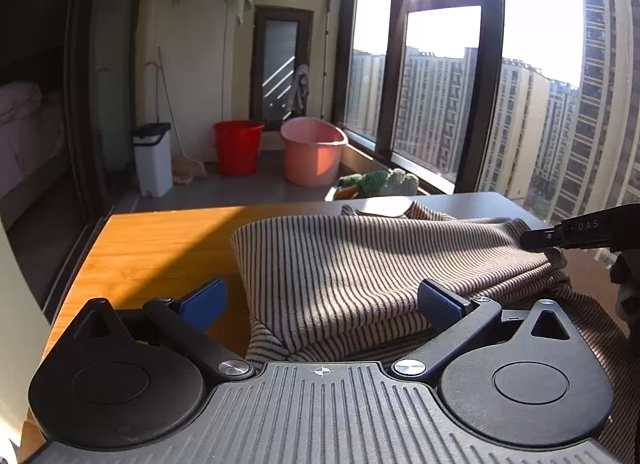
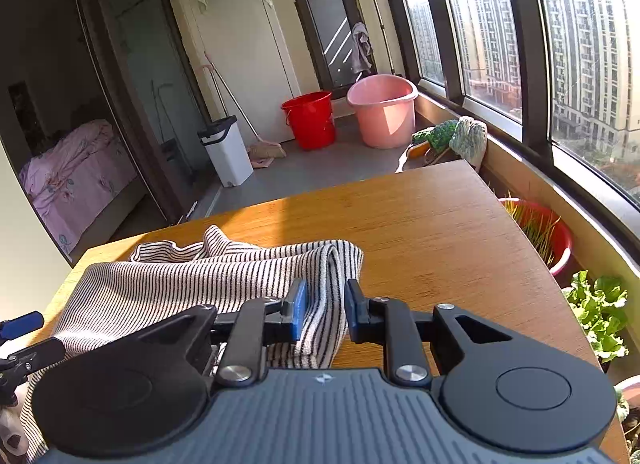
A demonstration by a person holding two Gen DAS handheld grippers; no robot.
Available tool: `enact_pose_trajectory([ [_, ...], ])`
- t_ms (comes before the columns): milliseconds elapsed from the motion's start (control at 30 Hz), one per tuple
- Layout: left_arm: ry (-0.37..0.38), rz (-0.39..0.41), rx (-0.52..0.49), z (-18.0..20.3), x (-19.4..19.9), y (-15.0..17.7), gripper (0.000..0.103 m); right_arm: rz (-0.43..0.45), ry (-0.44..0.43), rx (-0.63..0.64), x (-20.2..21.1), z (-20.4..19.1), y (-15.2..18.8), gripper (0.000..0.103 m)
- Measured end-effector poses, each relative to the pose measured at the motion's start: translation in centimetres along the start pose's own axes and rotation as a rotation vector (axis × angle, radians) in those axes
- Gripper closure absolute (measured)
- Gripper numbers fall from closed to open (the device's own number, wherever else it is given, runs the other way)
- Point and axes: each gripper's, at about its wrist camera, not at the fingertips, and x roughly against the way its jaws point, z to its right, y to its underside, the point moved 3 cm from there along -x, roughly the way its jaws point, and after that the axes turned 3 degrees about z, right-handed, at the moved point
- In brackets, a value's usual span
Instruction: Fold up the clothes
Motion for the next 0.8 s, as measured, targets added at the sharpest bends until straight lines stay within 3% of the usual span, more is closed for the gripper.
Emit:
enact_pose_trajectory([
  [67,-0.004,-0.02,-0.012,-0.2,-0.1,-0.1,0.0,0.054,0.002,0.072,1.5,-1.0,-0.5,0.053],
  [133,-0.035,-0.023,-0.071,-0.6,0.6,-0.2,0.0,0.084,-0.071,0.042,2.6,-1.6,-0.7,0.047],
  [267,-0.175,-0.073,-0.225,-2.9,2.7,-0.1,0.0,0.084,-0.252,-0.074,2.6,-2.2,-0.2,0.031],
  [333,-0.255,-0.125,-0.275,-4.6,3.5,0.2,0.0,0.055,-0.29,-0.119,1.5,-2.5,0.7,0.029],
  [433,-0.283,-0.206,-0.233,-6.8,4.5,0.8,0.0,0.006,-0.265,-0.134,-0.2,-2.5,2.6,0.025],
  [500,-0.295,-0.26,-0.197,-8.2,5.2,1.2,0.0,0.015,-0.276,-0.106,0.1,-3.0,2.5,0.014],
  [533,-0.266,-0.263,-0.138,-8.6,5.4,1.1,0.0,0.013,-0.283,-0.092,0.2,-3.2,2.6,0.007],
  [633,-0.126,-0.202,0.115,-8.4,5.2,0.1,0.0,0.01,-0.28,-0.065,0.3,-3.8,2.6,0.006],
  [800,-0.035,-0.14,0.15,-4.5,1.9,-0.3,0.0,-0.001,-0.302,-0.077,0.3,-3.6,2.5,0.0],
])
